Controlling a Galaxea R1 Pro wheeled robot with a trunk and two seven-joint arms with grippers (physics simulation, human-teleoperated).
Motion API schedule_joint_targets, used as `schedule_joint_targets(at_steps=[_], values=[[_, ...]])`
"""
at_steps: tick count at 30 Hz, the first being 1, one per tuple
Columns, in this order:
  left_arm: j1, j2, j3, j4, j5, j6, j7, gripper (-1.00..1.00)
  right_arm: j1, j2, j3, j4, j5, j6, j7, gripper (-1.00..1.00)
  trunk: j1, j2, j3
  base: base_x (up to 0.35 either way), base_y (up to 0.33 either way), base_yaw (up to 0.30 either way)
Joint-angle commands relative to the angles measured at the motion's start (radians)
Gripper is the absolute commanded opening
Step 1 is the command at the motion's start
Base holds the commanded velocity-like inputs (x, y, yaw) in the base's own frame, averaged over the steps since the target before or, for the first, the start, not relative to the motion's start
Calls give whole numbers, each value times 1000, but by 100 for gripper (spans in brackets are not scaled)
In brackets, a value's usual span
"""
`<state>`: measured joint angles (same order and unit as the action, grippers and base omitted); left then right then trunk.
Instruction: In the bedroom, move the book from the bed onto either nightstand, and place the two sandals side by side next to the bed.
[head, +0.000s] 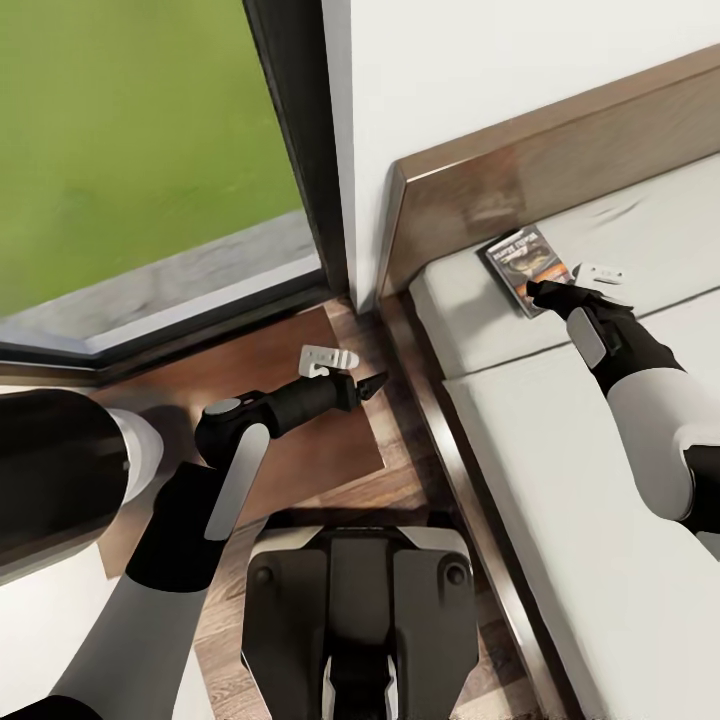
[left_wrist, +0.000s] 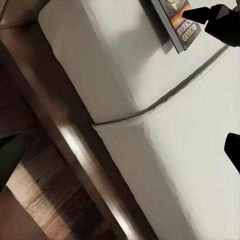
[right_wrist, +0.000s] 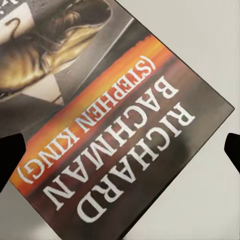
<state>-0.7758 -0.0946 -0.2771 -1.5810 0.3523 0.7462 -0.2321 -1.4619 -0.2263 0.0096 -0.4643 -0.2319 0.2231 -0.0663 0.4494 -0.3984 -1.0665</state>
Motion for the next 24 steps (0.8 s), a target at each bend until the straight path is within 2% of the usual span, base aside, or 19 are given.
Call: schedule_joint_targets(at_steps=[1,13,15,17,24], values=[[0,-1,1,-1,1,5,-3,100,0,0,1,-2,-7,5,-4,100,1,-2,-3,0,0,0],[0,0,1,-1,1,5,-3,100,-1,-1,-2,-1,0,22,-5,100,1,-2,-8,0,0,0],[0,0,1,-1,1,5,-3,100,-2,-2,-2,-1,1,46,-5,100,1,-2,-8,0,0,0],[0,1,1,-1,1,5,-3,100,-5,-8,-3,-2,2,113,-6,100,1,-2,-8,0,0,0],[0,1,1,-1,1,5,-3,100,-8,-11,-3,-2,3,145,-9,100,1,-2,-8,0,0,0]])
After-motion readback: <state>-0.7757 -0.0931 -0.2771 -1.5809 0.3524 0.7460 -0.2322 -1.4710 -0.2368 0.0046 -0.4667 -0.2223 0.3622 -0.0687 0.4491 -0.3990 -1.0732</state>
